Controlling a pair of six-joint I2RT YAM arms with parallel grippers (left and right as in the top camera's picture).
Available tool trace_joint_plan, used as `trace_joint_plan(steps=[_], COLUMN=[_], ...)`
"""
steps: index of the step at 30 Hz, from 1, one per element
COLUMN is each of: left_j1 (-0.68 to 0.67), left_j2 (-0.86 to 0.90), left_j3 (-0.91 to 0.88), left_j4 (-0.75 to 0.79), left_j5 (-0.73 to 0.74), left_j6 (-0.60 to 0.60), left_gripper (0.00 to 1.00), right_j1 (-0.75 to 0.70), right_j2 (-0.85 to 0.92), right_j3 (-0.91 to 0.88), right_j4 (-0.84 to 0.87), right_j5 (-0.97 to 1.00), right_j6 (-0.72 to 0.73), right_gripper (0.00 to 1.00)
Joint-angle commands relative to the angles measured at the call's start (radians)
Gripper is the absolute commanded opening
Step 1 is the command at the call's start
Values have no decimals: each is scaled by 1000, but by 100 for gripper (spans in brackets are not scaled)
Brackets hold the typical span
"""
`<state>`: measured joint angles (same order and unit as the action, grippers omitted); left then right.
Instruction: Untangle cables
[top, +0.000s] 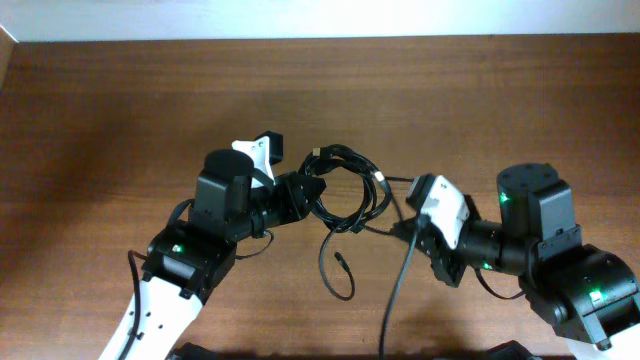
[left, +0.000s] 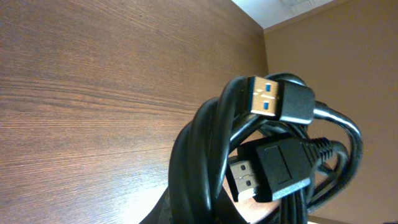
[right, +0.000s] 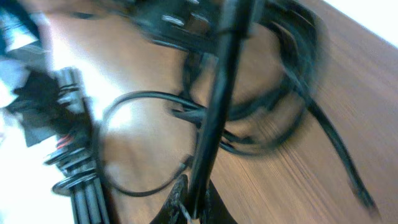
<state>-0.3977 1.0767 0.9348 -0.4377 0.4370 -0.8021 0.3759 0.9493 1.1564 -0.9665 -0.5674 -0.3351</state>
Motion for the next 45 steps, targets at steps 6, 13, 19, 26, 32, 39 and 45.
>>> trace_joint_plan(steps=[6,13,19,26,32,39,45], left_j1=[19,18,18,18,-40,-61,-61], left_j2=[-5,-5,-5,-5,-5,-5,-5], left_j3=[8,8,8,8,8,8,8], left_j4=[17,25,10,10,10,-24,32], left_j5=[50,172,195,192,185,185,289], left_j6=[168,271,326,330,329,329,325], left_gripper=[0,0,0,0,0,0,0], right_j1=[3,3,3,3,3,3,3], right_j2=[-13,33,77,78,85,135,175], right_j3=[13,13,13,13,13,13,13], right_j4=[-27,-24,-9,10,13,-25,-32], right_j5=[281,280,257,188,216,405,517], right_j6=[221,238,241,292,291,304,389], right_gripper=[53,68,70,71,72,72,71])
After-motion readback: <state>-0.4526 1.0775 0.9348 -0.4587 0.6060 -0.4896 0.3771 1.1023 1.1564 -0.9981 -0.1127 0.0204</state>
